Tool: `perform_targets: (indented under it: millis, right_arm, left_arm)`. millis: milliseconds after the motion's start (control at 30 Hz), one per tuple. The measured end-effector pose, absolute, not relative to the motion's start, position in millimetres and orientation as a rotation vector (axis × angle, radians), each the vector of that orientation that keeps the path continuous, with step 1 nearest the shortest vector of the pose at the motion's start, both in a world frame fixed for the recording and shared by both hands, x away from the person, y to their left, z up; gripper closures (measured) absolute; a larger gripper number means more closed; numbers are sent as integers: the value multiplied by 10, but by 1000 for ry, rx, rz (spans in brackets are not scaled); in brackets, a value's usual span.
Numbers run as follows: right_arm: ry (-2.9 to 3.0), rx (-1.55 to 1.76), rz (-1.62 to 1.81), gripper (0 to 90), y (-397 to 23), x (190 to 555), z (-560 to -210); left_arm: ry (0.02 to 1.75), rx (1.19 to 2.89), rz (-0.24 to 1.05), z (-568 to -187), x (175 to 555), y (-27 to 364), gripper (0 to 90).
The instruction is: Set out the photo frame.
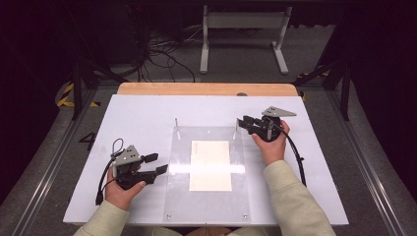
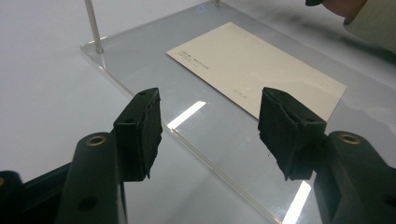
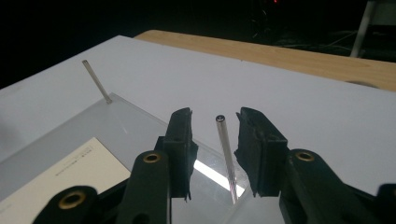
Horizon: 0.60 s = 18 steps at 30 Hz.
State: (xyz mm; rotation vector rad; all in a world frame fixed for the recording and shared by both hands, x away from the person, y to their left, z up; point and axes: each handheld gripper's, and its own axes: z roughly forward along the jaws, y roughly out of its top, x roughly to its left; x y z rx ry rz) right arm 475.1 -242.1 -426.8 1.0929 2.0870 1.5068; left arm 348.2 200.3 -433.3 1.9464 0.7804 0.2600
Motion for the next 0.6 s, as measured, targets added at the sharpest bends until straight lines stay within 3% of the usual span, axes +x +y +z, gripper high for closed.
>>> perform_targets:
  millis: [233,467,600]
  right_arm:
    - [2074,1075,1376,637,-2262,4818,-4334]
    - [2081,1068,1289,826,-2146,4875,-4358]
    - [2073,1079,1247,851,-2096,4864,-4353]
  left_arm:
    - [787,1951,272,-4343,3485,1996,392]
    - [766,1961,289,-4345,3477,1990,421]
    - [771,1961,289,-4347,3478,1994,420]
